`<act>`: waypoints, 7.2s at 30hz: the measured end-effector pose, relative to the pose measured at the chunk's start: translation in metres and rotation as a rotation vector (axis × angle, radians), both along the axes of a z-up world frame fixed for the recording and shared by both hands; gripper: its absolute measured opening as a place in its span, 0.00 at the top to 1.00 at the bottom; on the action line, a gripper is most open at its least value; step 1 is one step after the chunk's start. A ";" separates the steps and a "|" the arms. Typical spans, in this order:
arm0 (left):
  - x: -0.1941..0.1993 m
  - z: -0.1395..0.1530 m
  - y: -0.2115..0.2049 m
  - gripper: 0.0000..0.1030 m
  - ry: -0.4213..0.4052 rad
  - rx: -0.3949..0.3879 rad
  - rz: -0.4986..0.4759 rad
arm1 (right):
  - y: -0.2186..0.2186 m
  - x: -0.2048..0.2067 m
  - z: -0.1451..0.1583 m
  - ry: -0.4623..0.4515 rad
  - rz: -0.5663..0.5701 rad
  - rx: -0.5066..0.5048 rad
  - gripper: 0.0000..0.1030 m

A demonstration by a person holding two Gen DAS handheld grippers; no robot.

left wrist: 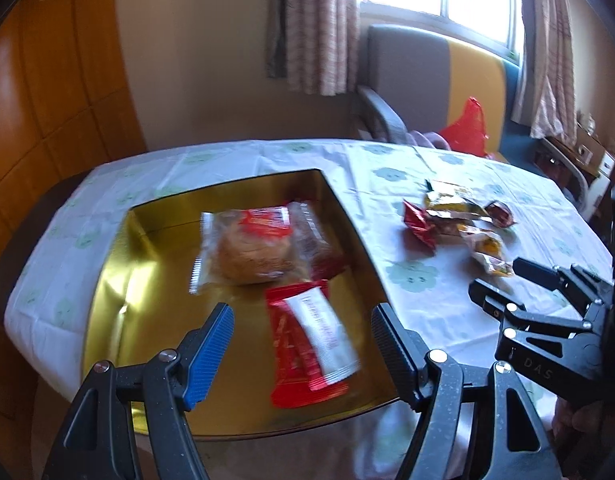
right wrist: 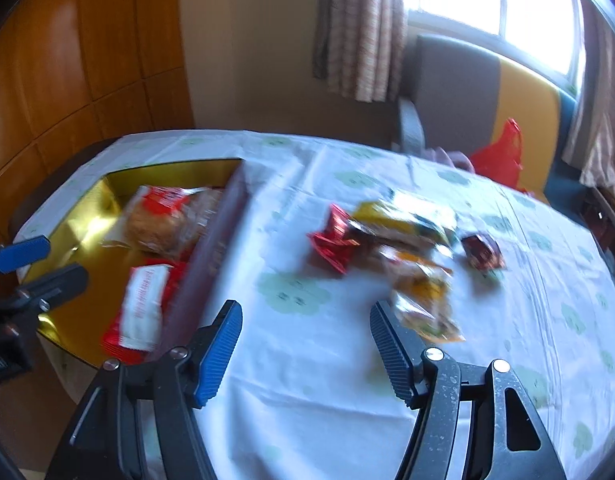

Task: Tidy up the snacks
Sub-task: 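Grasp the red foil candy packet with the left gripper, then drop the red packet into the tin while the right gripper grasps the bread bag, then carry the clear bread bag into the gold tin and release it with the right gripper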

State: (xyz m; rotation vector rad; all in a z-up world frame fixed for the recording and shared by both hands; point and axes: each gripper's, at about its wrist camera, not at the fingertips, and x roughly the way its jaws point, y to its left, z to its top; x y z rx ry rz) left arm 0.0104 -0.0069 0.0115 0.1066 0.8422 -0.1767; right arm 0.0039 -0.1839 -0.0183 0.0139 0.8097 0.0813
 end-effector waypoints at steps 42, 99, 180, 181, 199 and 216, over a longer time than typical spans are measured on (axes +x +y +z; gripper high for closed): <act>0.149 -0.090 -0.168 0.62 0.315 0.063 -0.215 | -0.167 -0.022 -0.071 0.154 -0.375 0.116 0.31; -0.006 -0.067 -0.152 0.63 0.064 0.013 -0.346 | -0.124 0.011 -0.066 0.226 -0.093 0.133 0.56; 0.012 -0.031 0.071 0.46 0.056 -0.039 0.301 | -0.103 0.006 -0.071 0.159 -0.114 -0.004 0.54; 0.010 -0.032 0.071 0.46 0.059 -0.039 0.299 | -0.103 0.006 -0.071 0.159 -0.114 -0.005 0.54; -0.002 -0.036 0.084 0.46 0.058 -0.040 0.317 | -0.085 0.007 -0.067 0.189 -0.073 -0.007 0.58; -0.004 -0.035 0.095 0.46 0.029 -0.030 0.346 | -0.016 0.019 -0.013 0.170 0.160 0.161 0.59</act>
